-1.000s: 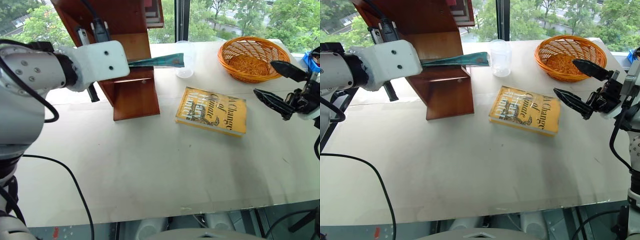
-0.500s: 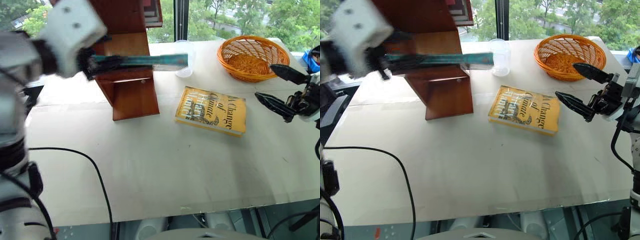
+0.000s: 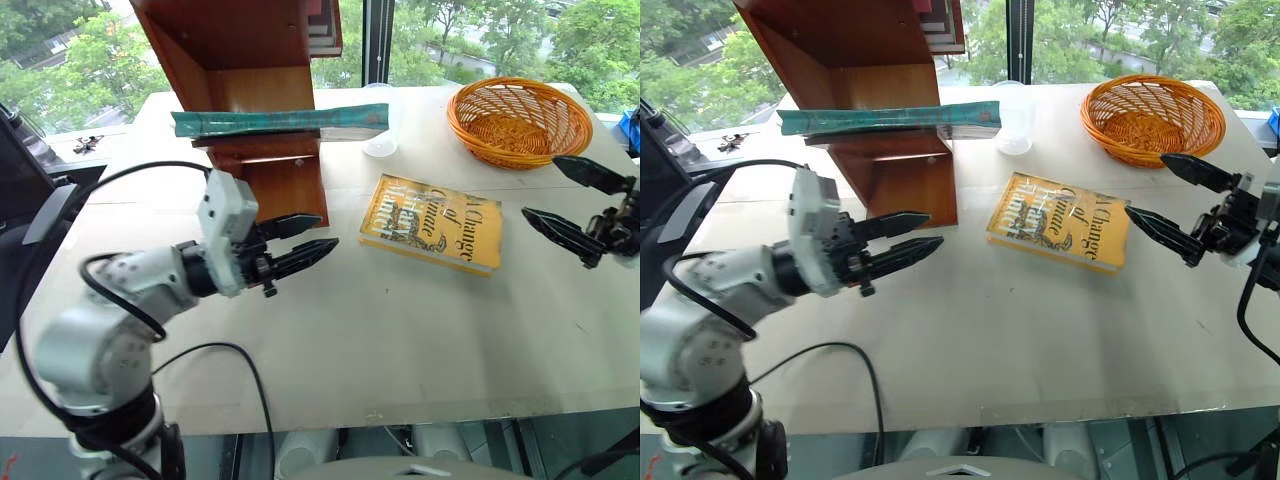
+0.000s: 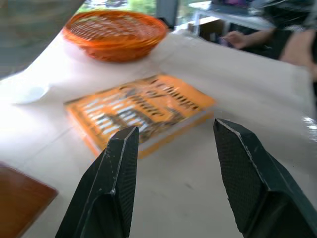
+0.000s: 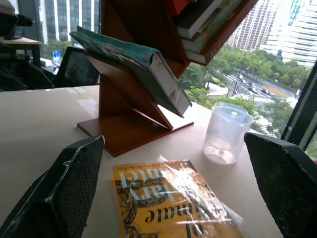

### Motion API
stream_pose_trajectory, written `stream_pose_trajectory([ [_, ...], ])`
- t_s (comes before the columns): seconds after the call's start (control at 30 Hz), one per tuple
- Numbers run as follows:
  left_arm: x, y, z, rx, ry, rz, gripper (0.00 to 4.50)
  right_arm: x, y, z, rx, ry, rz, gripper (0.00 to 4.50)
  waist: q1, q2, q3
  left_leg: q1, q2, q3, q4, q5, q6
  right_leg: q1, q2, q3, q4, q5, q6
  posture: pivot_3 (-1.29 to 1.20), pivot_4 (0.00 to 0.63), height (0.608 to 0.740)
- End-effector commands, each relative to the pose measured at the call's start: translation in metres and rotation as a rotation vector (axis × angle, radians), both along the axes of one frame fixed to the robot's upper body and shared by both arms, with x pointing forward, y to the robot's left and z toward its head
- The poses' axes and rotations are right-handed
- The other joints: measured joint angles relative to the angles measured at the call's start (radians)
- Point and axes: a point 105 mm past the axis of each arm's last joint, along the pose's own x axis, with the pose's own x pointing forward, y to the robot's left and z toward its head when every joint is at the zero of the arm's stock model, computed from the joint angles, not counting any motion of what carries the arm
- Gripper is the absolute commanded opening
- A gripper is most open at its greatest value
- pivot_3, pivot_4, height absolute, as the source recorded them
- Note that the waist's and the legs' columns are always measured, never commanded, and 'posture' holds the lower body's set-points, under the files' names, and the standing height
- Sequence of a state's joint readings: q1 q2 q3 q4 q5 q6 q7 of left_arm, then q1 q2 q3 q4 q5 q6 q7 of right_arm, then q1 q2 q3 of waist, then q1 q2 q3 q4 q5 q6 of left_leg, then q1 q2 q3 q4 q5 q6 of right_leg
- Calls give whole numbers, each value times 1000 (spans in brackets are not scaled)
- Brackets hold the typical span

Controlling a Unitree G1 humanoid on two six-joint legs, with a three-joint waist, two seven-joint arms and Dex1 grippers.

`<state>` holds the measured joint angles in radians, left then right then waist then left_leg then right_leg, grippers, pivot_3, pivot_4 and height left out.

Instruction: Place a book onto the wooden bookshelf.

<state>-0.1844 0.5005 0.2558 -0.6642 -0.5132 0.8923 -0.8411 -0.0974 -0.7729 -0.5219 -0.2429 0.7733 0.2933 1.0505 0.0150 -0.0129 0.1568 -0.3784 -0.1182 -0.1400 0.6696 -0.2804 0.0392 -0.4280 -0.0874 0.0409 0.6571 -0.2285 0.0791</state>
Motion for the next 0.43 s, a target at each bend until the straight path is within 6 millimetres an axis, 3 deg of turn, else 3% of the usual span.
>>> stream_pose_trajectory([
  [0.03, 2, 22, -19, 32, -17, 55, 2415, -15, -23, -3, -48, 15, -129, 4500, -1, 0, 0, 0, 0, 0, 0, 0, 0, 0, 0, 0, 0, 0, 0, 0, 150, 740],
  [0.23, -5, 60, -40, 122, 50, 46, 2415, -45, -53, -47, -100, 198, -269, 4500, 1, 1, 0, 0, 0, 0, -1, -1, 1, 0, 0, 0, -1, 0, 0, 0, 150, 740],
  [0.43, -7, 65, -49, 166, 81, -12, 2415, -57, -61, -61, -111, 268, -309, 4500, -2, 2, -1, 0, 0, 2, -1, -2, 3, 0, 0, 1, -1, 0, 0, 0, 150, 740],
])
